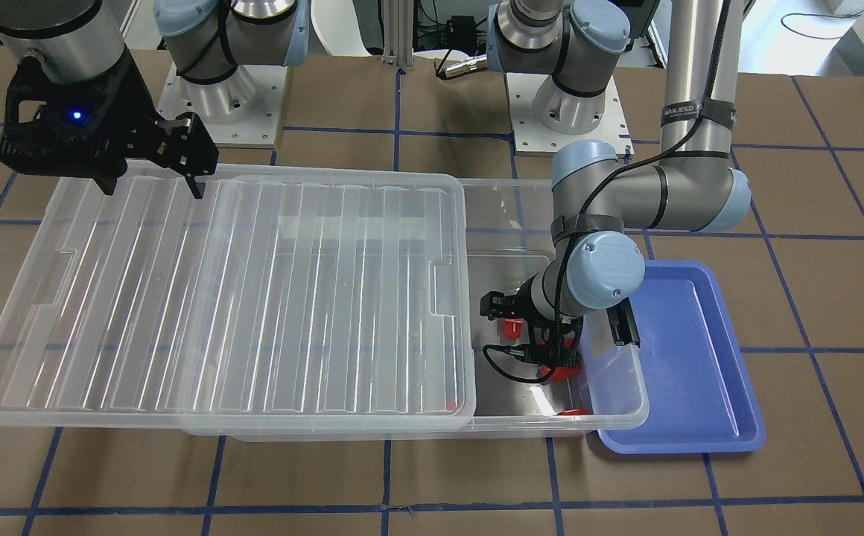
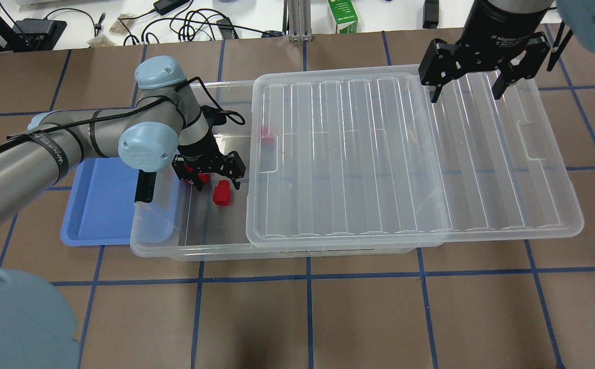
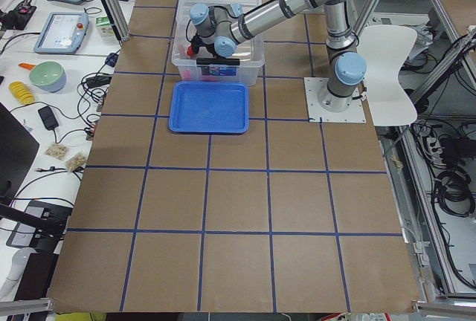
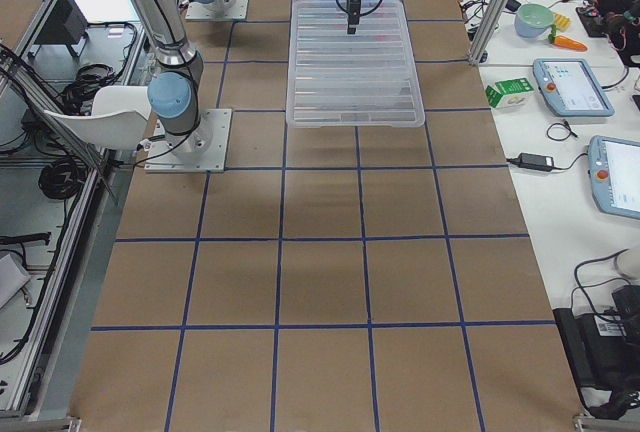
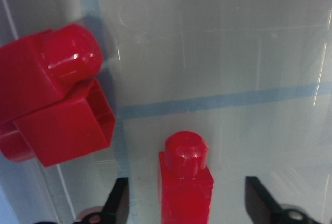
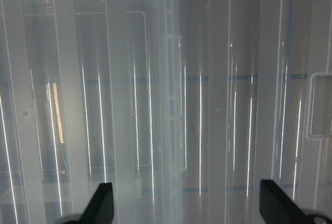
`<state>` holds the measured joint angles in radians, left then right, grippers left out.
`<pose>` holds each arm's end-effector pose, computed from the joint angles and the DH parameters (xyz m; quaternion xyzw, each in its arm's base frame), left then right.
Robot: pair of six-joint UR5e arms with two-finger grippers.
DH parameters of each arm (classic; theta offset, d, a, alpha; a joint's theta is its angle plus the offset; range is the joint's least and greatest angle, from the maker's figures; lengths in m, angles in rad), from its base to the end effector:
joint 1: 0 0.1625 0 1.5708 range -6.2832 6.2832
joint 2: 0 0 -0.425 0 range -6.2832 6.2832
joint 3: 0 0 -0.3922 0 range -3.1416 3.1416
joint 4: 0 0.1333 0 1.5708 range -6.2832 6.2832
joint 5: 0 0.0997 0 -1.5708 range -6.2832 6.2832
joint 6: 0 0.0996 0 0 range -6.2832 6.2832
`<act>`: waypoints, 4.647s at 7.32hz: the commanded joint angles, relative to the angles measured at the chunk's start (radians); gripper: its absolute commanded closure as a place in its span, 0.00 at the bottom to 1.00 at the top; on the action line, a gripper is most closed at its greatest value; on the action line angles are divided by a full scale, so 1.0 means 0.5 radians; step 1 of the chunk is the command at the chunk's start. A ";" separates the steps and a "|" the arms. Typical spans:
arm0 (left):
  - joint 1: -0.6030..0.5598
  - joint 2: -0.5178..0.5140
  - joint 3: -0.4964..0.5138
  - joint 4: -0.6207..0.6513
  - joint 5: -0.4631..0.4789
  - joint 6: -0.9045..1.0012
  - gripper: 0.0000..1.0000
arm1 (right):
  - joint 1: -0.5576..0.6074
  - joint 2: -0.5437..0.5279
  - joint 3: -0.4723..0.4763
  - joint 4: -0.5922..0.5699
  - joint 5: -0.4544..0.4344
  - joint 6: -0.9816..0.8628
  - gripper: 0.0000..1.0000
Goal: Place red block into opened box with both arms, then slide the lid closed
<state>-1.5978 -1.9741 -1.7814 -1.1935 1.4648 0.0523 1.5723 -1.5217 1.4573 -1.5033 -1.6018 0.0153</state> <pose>-0.1589 -0.5570 0.2078 -0.0331 -0.9911 -0.1172 0.0541 0.1310 -0.5114 0.5124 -0.0069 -0.9999 -0.0014 0.0155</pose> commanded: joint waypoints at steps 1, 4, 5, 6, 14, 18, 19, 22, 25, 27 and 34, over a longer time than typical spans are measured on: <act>0.014 0.104 0.053 -0.040 0.049 -0.003 0.00 | 0.000 0.000 0.000 0.000 -0.002 -0.003 0.00; 0.014 0.312 0.254 -0.406 0.142 -0.006 0.00 | -0.012 0.000 0.000 0.000 -0.002 -0.006 0.00; 0.014 0.389 0.423 -0.605 0.157 -0.006 0.00 | -0.018 0.000 0.000 -0.003 -0.002 -0.018 0.00; 0.017 0.459 0.603 -0.923 0.157 0.000 0.00 | -0.058 0.003 0.000 -0.018 -0.006 -0.100 0.00; 0.039 0.859 0.440 -1.040 0.291 0.027 0.00 | -1.003 0.104 0.223 -0.351 0.025 -1.143 0.00; 0.078 0.868 0.433 -1.052 0.365 0.030 0.00 | -1.062 0.172 0.552 -0.791 0.025 -1.356 0.00; 0.082 0.865 0.430 -1.058 0.359 0.030 0.00 | -1.077 0.178 0.604 -0.795 0.028 -1.353 0.00; 0.079 0.865 0.433 -1.049 0.350 0.021 0.00 | -1.080 0.178 0.647 -0.788 0.025 -1.341 0.00; 0.079 0.862 0.433 -1.043 0.350 0.021 0.00 | -1.058 0.172 0.663 -0.779 0.031 -1.319 0.00; 0.079 0.859 0.433 -1.043 0.344 0.006 0.00 | -1.052 0.166 0.672 -0.779 0.034 -1.273 0.00; 0.079 0.856 0.427 -1.040 0.344 -0.006 0.00 | -0.789 0.160 0.675 -0.779 0.117 -0.851 0.00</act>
<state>-1.5585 -1.5460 -1.5677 -1.7136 1.6370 0.0504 1.1419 -1.4421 1.7947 -1.8919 -1.5435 -0.4647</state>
